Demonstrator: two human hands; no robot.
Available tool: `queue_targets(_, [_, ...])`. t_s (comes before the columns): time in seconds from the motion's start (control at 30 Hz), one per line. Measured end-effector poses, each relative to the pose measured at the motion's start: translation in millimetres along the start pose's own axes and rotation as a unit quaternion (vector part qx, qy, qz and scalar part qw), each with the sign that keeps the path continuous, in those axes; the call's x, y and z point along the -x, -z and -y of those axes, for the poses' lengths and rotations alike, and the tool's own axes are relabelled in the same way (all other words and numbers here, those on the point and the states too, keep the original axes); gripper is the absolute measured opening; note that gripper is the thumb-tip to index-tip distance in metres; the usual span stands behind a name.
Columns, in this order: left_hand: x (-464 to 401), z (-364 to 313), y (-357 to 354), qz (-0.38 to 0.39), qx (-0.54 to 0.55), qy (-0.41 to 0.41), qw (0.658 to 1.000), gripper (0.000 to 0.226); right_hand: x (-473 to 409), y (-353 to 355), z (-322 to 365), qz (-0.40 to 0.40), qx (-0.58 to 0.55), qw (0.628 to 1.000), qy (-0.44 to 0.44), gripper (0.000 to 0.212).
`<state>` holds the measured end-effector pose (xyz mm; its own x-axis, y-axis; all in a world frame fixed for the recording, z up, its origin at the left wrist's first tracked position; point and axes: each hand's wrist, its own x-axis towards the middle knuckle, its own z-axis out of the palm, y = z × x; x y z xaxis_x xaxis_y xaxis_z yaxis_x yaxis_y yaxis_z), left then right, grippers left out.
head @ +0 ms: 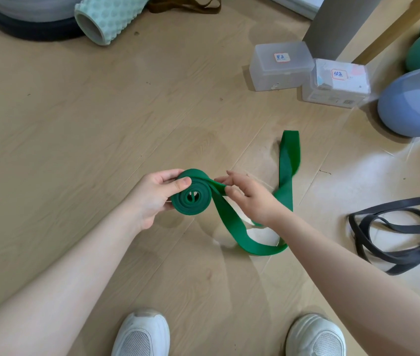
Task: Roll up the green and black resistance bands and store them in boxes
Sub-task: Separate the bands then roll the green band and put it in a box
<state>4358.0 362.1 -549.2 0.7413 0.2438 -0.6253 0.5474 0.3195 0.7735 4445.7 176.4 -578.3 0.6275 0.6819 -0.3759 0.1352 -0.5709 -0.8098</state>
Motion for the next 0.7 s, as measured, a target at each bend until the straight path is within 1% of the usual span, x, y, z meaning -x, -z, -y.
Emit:
queue_targets(0.03, [0,0,1,0.003,0.003,0.003,1.0,0.016,-2,-2,0,-0.005,-0.01,1.0,-0.013,0.015])
queue_targets(0.1, [-1,-1,3,0.007,0.01,0.004,1.0,0.015,-3,-4,3,-0.001,-0.091,0.995,-0.031,0.006])
queue_targets(0.17, [-2,-2,4,0.008,0.012,0.0,1.0,0.014,-2,-6,7,0.01,-0.175,0.984,-0.027,0.015])
queue_targets(0.23, [-2,-2,4,0.005,0.012,-0.006,1.0,0.013,-1,-5,10,0.028,-0.197,0.98,-0.011,0.025])
queue_targets(0.27, [-2,-2,3,0.004,0.014,-0.009,1.0,0.013,-1,-4,12,0.034,-0.197,0.98,-0.007,0.026])
queue_targets(0.33, [-3,-2,1,0.005,0.025,-0.013,1.0,0.012,-1,-3,14,0.028,-0.2,0.979,-0.005,0.018])
queue_targets(0.4, [-3,-2,-1,0.005,0.034,-0.017,0.999,0.012,-2,-4,16,-0.001,-0.193,0.981,-0.001,0.016])
queue_targets(0.5, [-5,-2,-6,-0.017,0.071,-0.015,0.997,0.022,-3,-9,20,-0.073,-0.174,0.982,0.004,0.015])
queue_targets(0.57, [-5,-2,-11,-0.037,0.109,-0.013,0.993,0.016,-3,-15,23,-0.115,-0.191,0.975,0.006,0.014])
queue_targets(0.63, [-5,-3,-17,-0.05,0.14,-0.011,0.989,0.01,-1,-19,24,-0.139,-0.214,0.967,0.004,0.013])
queue_targets(0.7, [-6,-4,-20,-0.053,0.156,-0.013,0.986,0.013,2,-20,25,-0.141,-0.228,0.963,0.007,0.017])
